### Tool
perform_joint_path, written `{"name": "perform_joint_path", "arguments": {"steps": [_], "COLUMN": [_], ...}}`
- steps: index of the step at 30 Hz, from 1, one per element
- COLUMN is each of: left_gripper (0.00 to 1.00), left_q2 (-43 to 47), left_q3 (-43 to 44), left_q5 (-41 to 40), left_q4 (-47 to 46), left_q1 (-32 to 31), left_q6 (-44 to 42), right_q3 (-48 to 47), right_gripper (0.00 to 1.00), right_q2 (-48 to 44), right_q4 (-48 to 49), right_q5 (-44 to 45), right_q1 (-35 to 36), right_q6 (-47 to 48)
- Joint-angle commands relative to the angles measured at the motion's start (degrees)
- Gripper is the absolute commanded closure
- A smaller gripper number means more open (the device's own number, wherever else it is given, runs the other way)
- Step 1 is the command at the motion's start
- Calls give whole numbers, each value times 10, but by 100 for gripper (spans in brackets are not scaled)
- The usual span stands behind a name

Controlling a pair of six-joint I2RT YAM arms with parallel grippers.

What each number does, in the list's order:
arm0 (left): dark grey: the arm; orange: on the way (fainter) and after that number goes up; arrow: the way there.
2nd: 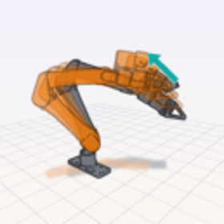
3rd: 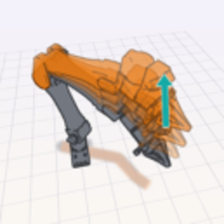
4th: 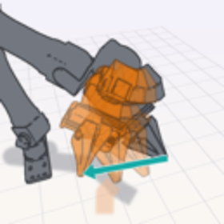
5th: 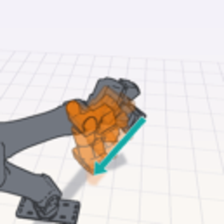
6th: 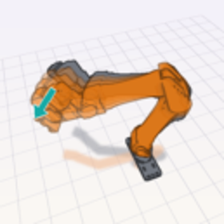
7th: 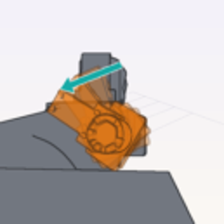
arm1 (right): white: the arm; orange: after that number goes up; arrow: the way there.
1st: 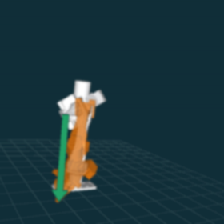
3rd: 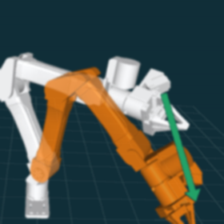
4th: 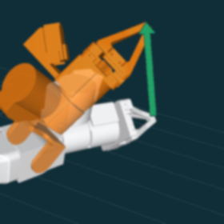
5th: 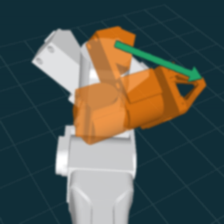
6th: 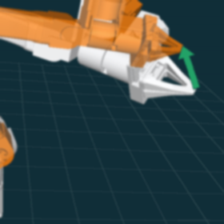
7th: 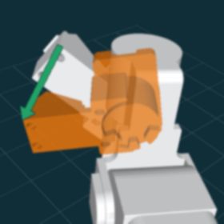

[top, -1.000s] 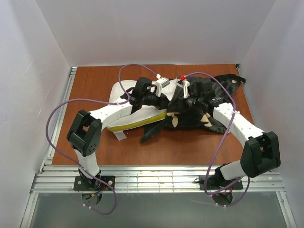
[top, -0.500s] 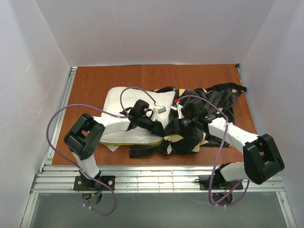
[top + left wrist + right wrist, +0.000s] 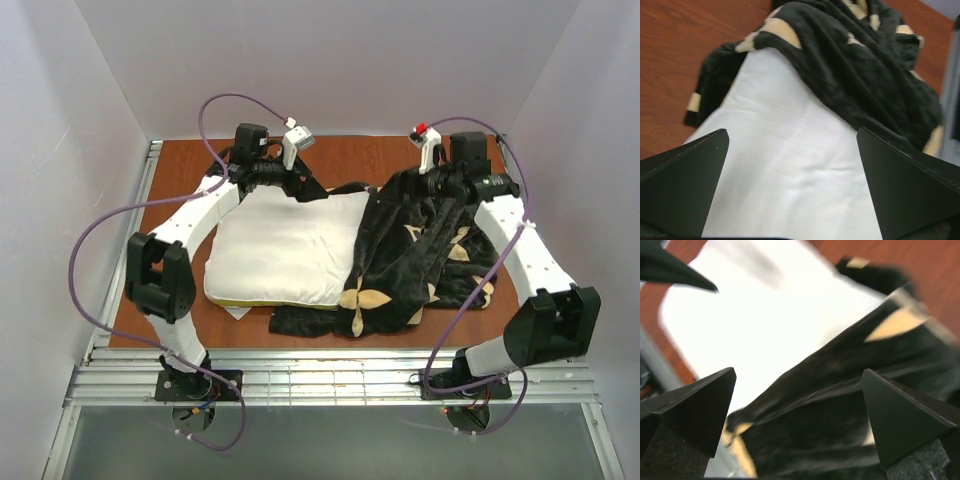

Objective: Put the pillow into the pillowcase

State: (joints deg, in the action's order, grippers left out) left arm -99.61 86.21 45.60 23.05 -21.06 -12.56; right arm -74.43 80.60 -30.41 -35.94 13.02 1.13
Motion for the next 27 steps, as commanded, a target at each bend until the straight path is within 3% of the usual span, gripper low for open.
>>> {"name": "perform_joint_path", "arguments": {"steps": [1,6,8,13,18,22,27], "left_gripper": [2,2,2,2,2,2,2], "left_q2": [-120,-241,-284,-311,-292,-264,-260], "left_q3": [53,182,220,208,151,124,170], "left_q5": [-39,-65,-54,-68,-85,-93,-74], "left_q4": [22,-2,-1,2,-3,-17,47], "left_q1": [2,8,8,1,0,1,22], "left_q6": [-94,-108,-116,-129,-148,-150,-172], "right_q3": [-72,-172,-231,-339,-372,-356,-352], "right_gripper": [4,9,9,11,23,24,26], "right_q2": [80,229,297,389,410,402,412], "right_q4": [-28,-23,-26,-26,-25,-21,-30], "right_q5": [102,187,180,138,140,153,210], "right_q1": [-11,-27,-35,-36,-19,3,36], "right_q6": [71,111,112,99,87,101,131]}}
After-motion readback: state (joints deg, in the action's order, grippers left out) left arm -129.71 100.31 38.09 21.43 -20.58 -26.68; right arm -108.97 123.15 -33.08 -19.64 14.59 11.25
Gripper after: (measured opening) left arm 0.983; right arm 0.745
